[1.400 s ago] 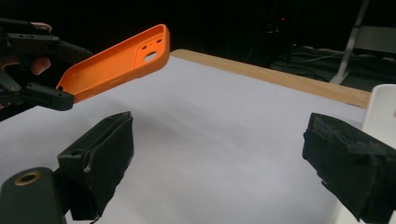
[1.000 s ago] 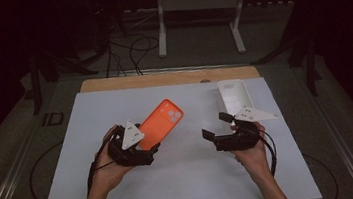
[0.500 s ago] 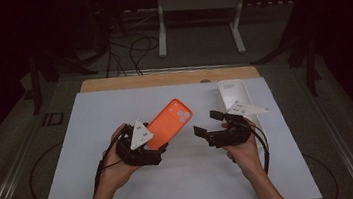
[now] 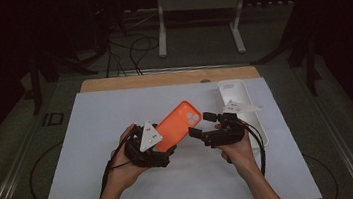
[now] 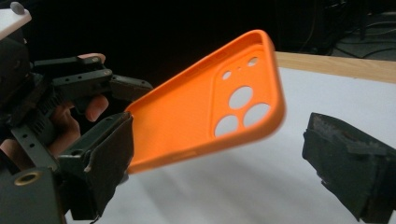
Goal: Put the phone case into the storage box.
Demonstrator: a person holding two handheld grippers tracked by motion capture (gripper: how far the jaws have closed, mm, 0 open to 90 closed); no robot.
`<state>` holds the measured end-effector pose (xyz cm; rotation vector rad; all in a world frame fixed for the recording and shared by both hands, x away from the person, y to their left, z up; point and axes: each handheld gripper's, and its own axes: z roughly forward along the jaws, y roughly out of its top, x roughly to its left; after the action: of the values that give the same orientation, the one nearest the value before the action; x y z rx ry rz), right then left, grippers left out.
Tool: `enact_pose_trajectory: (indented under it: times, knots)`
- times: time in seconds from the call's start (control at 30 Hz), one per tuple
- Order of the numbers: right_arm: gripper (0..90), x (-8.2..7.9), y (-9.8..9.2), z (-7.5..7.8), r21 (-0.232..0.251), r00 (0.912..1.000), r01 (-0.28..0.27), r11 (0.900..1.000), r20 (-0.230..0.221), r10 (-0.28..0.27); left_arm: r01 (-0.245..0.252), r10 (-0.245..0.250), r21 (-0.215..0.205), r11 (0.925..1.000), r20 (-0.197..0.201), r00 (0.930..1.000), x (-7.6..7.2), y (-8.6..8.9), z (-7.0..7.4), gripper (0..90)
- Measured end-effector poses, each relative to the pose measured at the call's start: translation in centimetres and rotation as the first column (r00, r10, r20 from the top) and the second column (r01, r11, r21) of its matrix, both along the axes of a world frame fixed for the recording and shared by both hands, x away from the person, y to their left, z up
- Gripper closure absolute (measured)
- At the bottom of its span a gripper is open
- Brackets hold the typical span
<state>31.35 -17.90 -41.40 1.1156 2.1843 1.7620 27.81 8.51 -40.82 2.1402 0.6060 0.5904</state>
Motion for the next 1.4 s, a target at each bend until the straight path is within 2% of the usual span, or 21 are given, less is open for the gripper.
enact_pose_trajectory:
  times: [0.13, 0.33, 0.53, 0.7, 0.73, 0.8, 0.87, 0.9, 1.03, 1.13, 1.4]
  knots:
    - [9.1, 0.2, 0.1, -0.1, 0.011, 0.9999, -0.007, 1.000, -0.015, 0.007, 0.017, -0.017, -0.002, 0.9999, 0.003, 0.9999, -0.2, -0.5, 0.1, 16.8]
    - [9.5, 0.2, 0.4, -0.1, 0.001, 0.9995, -0.016, 1.000, -0.026, 0.016, 0.034, -0.034, -0.006, 0.9994, 0.003, 0.9994, -0.2, -1.2, 0.1, 16.8]
    - [13.8, 0.2, 0.6, -0.2, 0.003, 0.9986, -0.032, 0.999, -0.042, 0.032, 0.038, -0.038, -0.006, 0.9993, 0.002, 0.9993, -0.3, -1.5, -0.1, 16.8]
    - [21.6, 0.3, 0.6, -0.3, 0.003, 0.9975, -0.020, 1.000, -0.068, 0.020, 0.039, -0.039, -0.008, 0.9992, 0.008, 0.9992, -0.4, -1.5, 0.0, 16.8]
    - [26.4, 0.5, 0.4, -0.3, 0.035, 0.9952, -0.031, 0.999, -0.092, 0.034, 0.041, -0.040, -0.019, 0.9990, 0.006, 0.9992, -0.4, -1.5, 0.0, 16.8]
    - [28.9, 0.5, 0.5, -0.4, 0.040, 0.9942, -0.042, 0.998, -0.098, 0.045, 0.043, -0.043, -0.024, 0.9988, 0.002, 0.9991, -0.3, -1.5, 0.0, 16.8]
    - [31.0, 0.4, 0.8, -0.4, 0.032, 0.9935, -0.044, 0.999, -0.104, 0.047, 0.045, -0.045, -0.020, 0.9988, 0.005, 0.9990, -0.3, -1.8, 0.0, 16.8]
    - [36.2, 0.4, 1.1, -0.4, 0.018, 0.9925, -0.031, 0.999, -0.118, 0.033, 0.046, -0.046, -0.021, 0.9987, 0.003, 0.9989, -0.3, -1.8, -0.1, 16.8]
    - [44.8, 0.5, 1.2, -0.5, 0.033, 0.9887, -0.041, 0.999, -0.143, 0.045, 0.046, -0.046, -0.023, 0.9987, 0.000, 0.9989, -0.2, -1.9, -0.1, 16.7]
    - [54.6, 0.5, 1.5, -0.6, 0.026, 0.9860, -0.060, 0.998, -0.155, 0.063, 0.049, -0.049, -0.020, 0.9986, -0.007, 0.9987, -0.1, -2.0, -0.2, 16.7]
    - [77.9, 0.3, 2.1, -0.5, 0.044, 0.9792, -0.083, 0.996, -0.182, 0.089, 0.058, -0.058, 0.001, 0.9983, -0.040, 0.9975, 0.1, -2.5, -1.1, 16.4]
